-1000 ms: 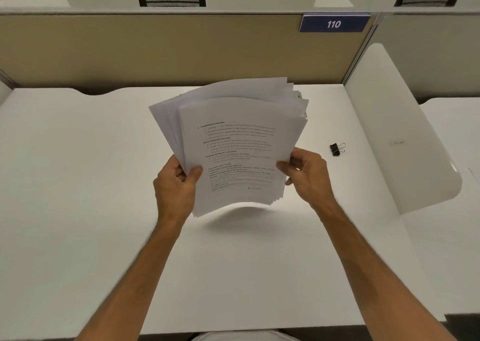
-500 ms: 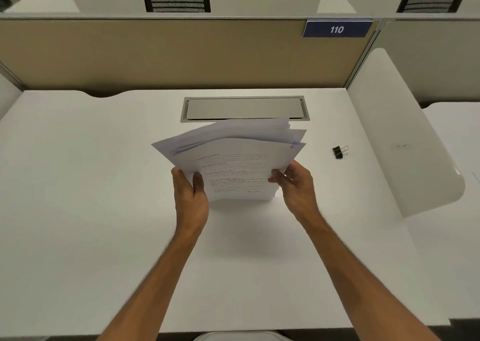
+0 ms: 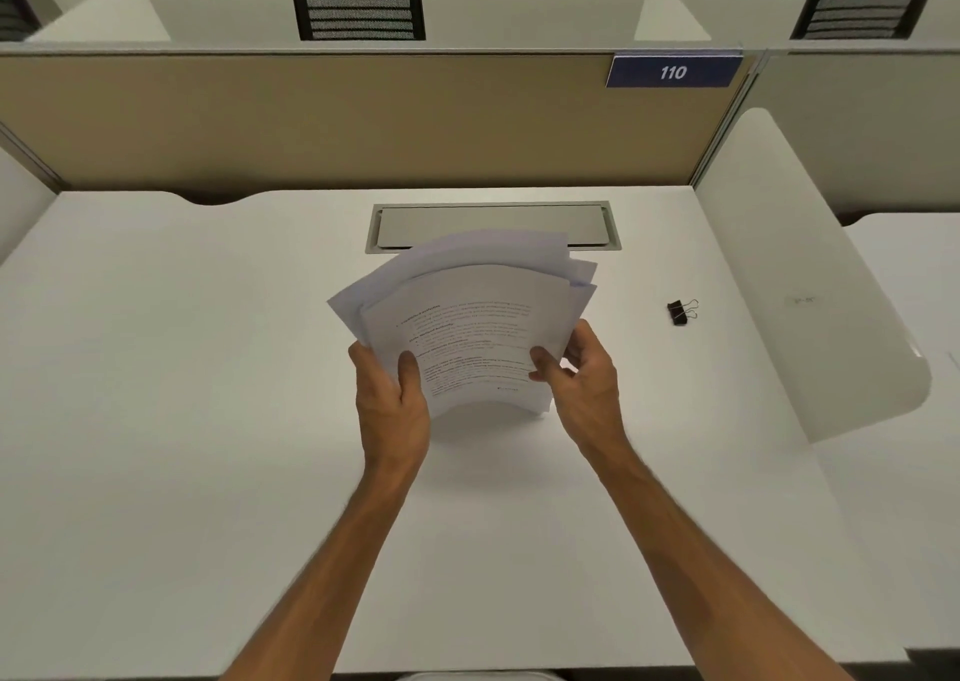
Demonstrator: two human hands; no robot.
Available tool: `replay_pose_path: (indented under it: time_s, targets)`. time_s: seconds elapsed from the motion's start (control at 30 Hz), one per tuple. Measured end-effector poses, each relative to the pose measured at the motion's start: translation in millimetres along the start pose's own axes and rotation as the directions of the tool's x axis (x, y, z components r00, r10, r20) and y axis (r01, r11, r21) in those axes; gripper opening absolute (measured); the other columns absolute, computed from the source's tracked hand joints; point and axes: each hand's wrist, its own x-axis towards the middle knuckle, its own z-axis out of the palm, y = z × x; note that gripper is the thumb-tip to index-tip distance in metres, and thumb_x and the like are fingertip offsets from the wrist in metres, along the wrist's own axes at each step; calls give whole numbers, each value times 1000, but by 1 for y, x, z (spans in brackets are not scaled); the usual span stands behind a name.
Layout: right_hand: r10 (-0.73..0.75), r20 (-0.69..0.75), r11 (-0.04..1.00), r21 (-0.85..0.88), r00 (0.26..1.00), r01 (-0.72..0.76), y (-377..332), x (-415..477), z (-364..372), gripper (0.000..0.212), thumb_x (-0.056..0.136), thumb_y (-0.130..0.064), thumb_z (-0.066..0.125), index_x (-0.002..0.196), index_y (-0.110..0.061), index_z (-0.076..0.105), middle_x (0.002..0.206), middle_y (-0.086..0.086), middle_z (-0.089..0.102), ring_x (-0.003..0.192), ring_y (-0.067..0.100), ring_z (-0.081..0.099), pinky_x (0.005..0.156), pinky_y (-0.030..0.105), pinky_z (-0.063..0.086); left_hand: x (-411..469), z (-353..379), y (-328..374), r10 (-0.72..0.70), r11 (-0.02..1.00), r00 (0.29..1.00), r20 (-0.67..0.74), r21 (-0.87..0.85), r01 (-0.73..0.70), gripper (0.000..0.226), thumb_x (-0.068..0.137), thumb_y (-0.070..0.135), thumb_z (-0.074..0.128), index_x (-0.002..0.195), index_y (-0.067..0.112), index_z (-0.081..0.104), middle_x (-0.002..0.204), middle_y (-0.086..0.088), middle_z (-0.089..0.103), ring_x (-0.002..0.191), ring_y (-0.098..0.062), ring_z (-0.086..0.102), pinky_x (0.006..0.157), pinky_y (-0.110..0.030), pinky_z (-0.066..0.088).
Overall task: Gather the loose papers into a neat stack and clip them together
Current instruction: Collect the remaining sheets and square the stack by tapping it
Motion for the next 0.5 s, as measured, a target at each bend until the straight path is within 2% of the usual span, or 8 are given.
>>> replay_pose_path:
  time_s: [0.07,0.13,0.2,0.3,0.4,0.5]
  targets:
    - [-24,-18,999,31,1000,25,-10,-1,1,37,93,-14,69,126,-13,54,117,4,67,103,13,66,83,47,62,-1,-1,6,11,997,1000,3,-72,-11,45,102,27,54,140,24,29,132,3,52,120,-19,55,86,-26,57]
    - [-54,-45,994,92,998,58,-23,-1,2,39,92,-16,71,126,-10,53,116,7,66,101,12,67,80,42,64,-1,-1,13,20,989,999,-25,-143,-24,50,99,33,58,140,29,29,132,1,53,122,-20,56,91,-39,59]
    - [-69,-86,988,129,994,79,-40,0,3,41,91,-23,72,126,-9,53,113,8,66,97,12,67,75,38,64,1,-2,23,32,981,997,-68,-187,-44,50,97,38,59,138,33,31,131,-1,54,121,-21,57,91,-44,59]
    - [-5,-160,991,131,987,26,-65,3,6,41,90,-43,70,113,-11,59,99,3,68,85,13,67,70,41,65,2,-1,37,24,972,995,-101,-232,-47,46,96,47,55,135,34,35,129,-1,56,117,-20,59,88,-43,60]
    - [142,-221,985,128,965,-116,-82,10,10,54,86,-62,65,103,-11,59,90,1,67,74,10,63,70,43,64,4,0,48,-24,963,992,-127,-270,-11,39,95,56,49,128,38,41,123,-1,59,112,-21,62,82,-39,62]
    - [227,-241,972,110,944,-205,-90,15,13,66,81,-75,57,102,-12,60,93,3,68,78,12,64,75,45,64,6,2,55,-53,958,988,-146,-288,9,33,94,59,45,119,39,47,115,-2,62,106,-23,64,79,-36,63]
